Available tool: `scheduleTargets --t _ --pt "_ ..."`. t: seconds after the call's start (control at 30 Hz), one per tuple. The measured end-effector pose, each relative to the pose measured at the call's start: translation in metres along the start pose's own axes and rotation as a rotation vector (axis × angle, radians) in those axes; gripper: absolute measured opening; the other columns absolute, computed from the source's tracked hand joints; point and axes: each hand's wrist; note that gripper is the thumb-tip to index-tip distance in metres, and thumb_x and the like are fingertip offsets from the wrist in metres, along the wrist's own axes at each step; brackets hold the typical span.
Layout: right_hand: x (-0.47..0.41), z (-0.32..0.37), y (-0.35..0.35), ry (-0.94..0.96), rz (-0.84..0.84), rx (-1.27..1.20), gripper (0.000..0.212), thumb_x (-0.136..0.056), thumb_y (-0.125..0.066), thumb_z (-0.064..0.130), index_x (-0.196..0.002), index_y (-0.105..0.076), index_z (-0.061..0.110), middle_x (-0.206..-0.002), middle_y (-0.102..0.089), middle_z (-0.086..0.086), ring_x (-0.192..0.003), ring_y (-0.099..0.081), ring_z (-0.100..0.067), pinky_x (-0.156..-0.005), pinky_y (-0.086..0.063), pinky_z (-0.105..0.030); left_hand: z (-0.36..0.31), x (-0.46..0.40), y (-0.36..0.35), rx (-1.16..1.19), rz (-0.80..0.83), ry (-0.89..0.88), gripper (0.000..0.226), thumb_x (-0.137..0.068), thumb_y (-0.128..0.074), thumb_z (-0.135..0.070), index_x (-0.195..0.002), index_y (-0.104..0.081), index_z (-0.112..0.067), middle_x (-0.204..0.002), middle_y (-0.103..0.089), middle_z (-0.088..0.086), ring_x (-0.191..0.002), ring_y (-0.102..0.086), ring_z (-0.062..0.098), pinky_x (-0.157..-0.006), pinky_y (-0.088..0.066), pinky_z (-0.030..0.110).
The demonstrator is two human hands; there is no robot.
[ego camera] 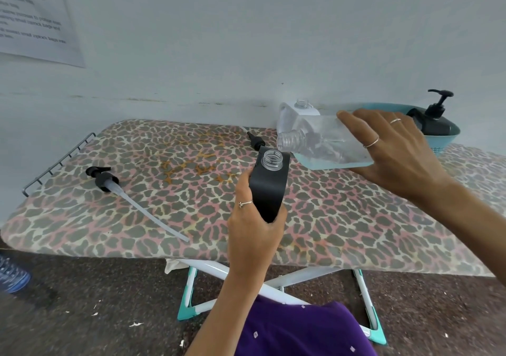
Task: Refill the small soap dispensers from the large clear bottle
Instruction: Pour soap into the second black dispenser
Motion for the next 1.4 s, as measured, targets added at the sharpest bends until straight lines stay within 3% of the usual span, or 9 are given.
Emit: scheduleTargets --t 0.1,0.23,0.6,0.77,0.97,1.4 --pt "-0.001 -0.001 0.0 0.009 0.0 0.012 0.092 -0.061 -0.088 0.016 -0.137 -0.037 0.011 -0.115 -0.059 -0.023 -0.094 -0.058 -0.044 -0.079 -0.046 -0.051 0.0 0.0 0.0 0.004 0.003 0.001 0.072 -0.079 -0.074 -0.016 -0.133 -0.028 -0.029 -0.108 -0.062 0.008 -0.088 -0.066 0.015 -0.065 -0.053 0.01" --pt "-0.002 -0.002 0.002 0.022 -0.012 0.033 0.089 -0.063 -0.087 0.018 -0.136 -0.038 0.011 -0.114 -0.059 -0.024 -0.092 -0.059 -0.043 -0.077 -0.046 -0.05 0.0 0.0 0.001 0.02 0.013 0.019 0.073 -0.079 -0.073 -0.016 -0.129 -0.025 -0.039 -0.111 -0.063 0.009 -0.092 -0.066 0.017 -0.066 -0.058 0.022" --pt "-0.005 -0.005 0.006 0.034 -0.015 0.038 0.09 -0.062 -0.087 0.02 -0.136 -0.037 0.012 -0.116 -0.059 -0.025 -0.099 -0.059 -0.045 -0.079 -0.046 -0.053 -0.001 0.0 0.001 -0.006 -0.001 -0.007 0.074 -0.077 -0.075 -0.013 -0.132 -0.028 -0.031 -0.107 -0.062 0.005 -0.087 -0.065 0.013 -0.064 -0.055 0.014" --pt "-0.005 -0.007 0.006 0.047 -0.006 0.059 0.091 -0.062 -0.088 0.02 -0.137 -0.037 0.012 -0.117 -0.058 -0.026 -0.1 -0.059 -0.046 -0.081 -0.045 -0.053 0.0 0.0 0.001 0.009 0.011 0.015 0.073 -0.078 -0.074 -0.015 -0.13 -0.026 -0.036 -0.107 -0.063 0.007 -0.088 -0.066 0.016 -0.063 -0.057 0.021" --pt "-0.006 -0.007 0.008 0.058 0.009 0.069 0.092 -0.06 -0.088 0.02 -0.137 -0.037 0.011 -0.118 -0.058 -0.027 -0.1 -0.059 -0.046 -0.082 -0.046 -0.054 -0.001 0.0 0.0 -0.012 -0.008 -0.01 0.072 -0.078 -0.074 -0.013 -0.131 -0.029 -0.029 -0.104 -0.063 0.006 -0.082 -0.064 0.012 -0.062 -0.049 0.005" --pt "-0.009 -0.01 0.011 0.061 0.017 0.08 0.093 -0.062 -0.088 0.023 -0.138 -0.036 0.011 -0.119 -0.057 -0.027 -0.102 -0.058 -0.046 -0.083 -0.045 -0.056 0.0 0.0 0.0 -0.037 -0.009 -0.006 0.073 -0.078 -0.074 -0.016 -0.131 -0.027 -0.031 -0.108 -0.062 0.007 -0.085 -0.065 0.016 -0.062 -0.054 0.015"
Point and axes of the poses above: each hand's wrist, its own x-axis away from the middle knuckle, its own y-axis out of the back of the hand, z = x × y
